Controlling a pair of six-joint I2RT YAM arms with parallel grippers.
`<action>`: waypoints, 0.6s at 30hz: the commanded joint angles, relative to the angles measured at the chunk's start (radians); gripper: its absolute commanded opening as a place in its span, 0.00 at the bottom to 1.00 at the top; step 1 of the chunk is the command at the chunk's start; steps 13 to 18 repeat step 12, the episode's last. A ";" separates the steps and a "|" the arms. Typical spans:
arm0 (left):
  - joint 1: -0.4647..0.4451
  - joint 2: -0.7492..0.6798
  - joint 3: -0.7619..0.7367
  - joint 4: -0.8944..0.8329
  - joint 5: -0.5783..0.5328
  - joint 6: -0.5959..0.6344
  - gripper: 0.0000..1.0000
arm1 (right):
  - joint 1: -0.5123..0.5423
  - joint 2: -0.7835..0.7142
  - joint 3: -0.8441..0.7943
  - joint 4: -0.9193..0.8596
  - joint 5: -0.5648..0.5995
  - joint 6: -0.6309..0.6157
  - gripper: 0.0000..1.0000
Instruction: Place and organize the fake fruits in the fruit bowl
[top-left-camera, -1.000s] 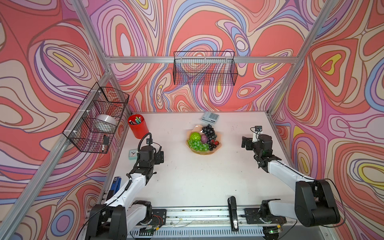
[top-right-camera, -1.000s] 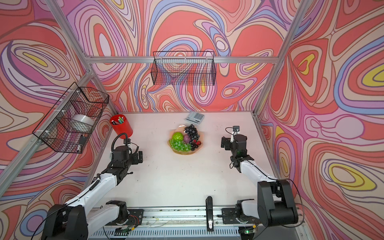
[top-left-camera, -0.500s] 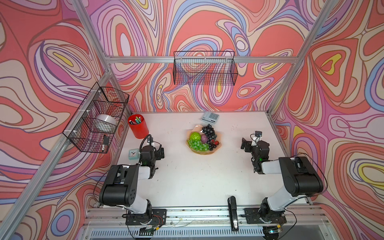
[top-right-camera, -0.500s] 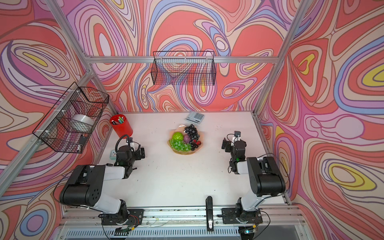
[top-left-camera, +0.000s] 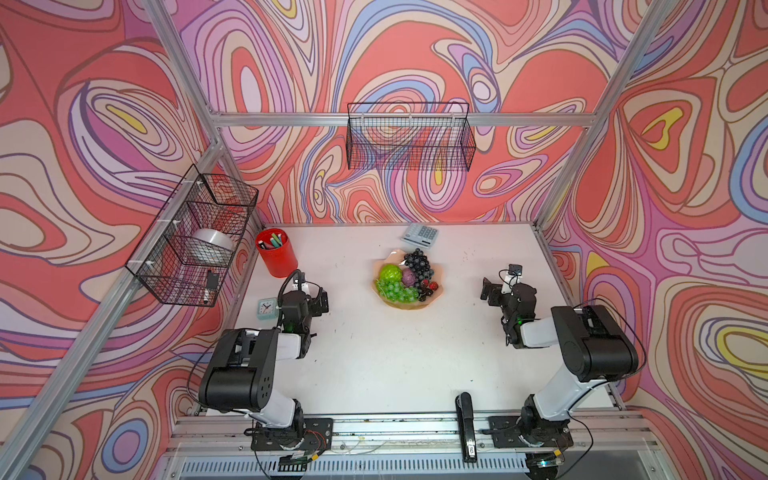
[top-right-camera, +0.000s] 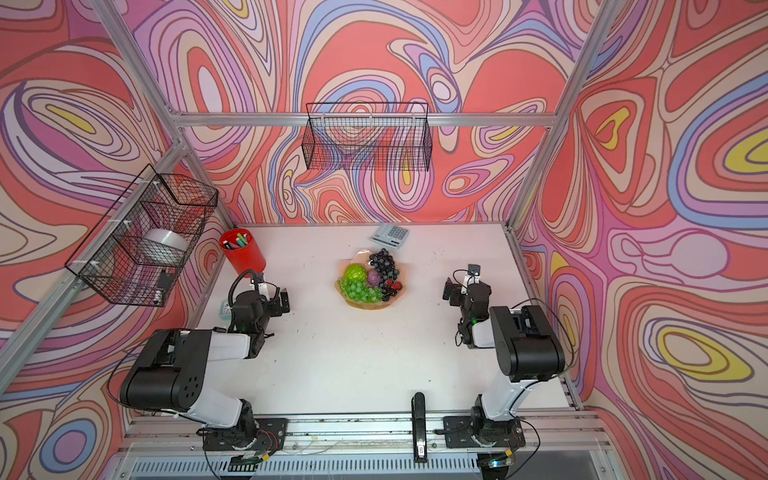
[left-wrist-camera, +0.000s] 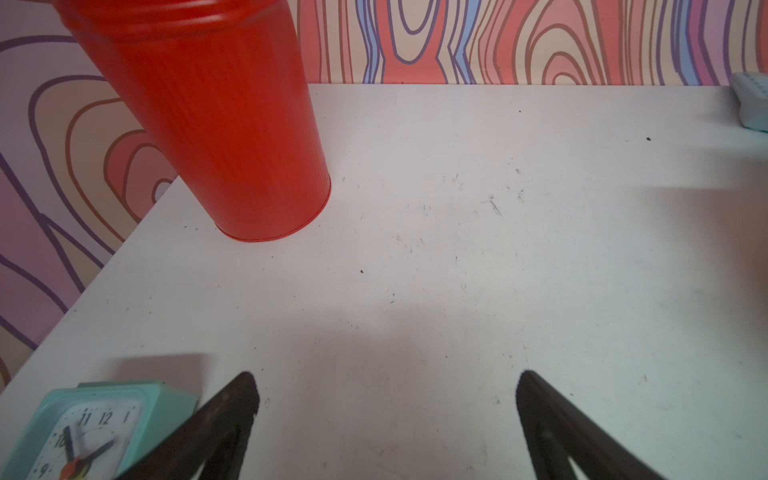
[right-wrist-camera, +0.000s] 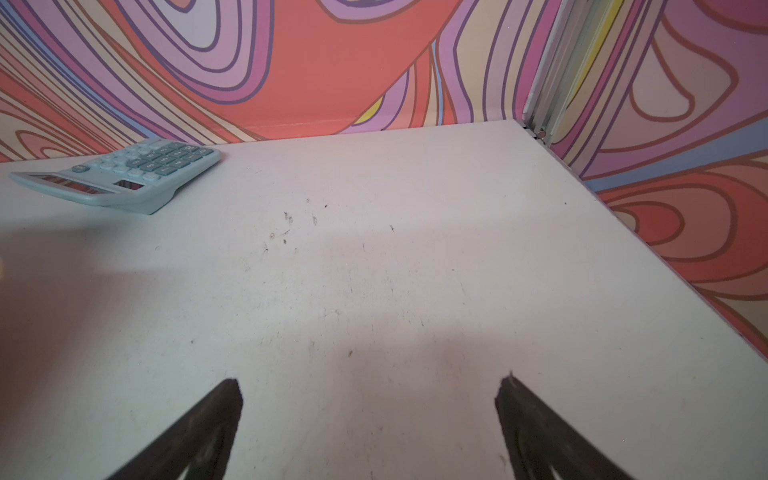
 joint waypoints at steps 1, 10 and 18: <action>0.005 -0.002 -0.007 0.045 0.005 0.002 1.00 | -0.003 -0.004 0.014 0.018 -0.006 -0.005 0.98; 0.004 -0.002 -0.008 0.052 0.005 0.002 1.00 | -0.003 -0.003 0.018 0.012 -0.006 -0.005 0.98; 0.005 -0.002 -0.008 0.051 0.005 0.002 1.00 | -0.004 -0.004 0.012 0.020 -0.009 -0.005 0.98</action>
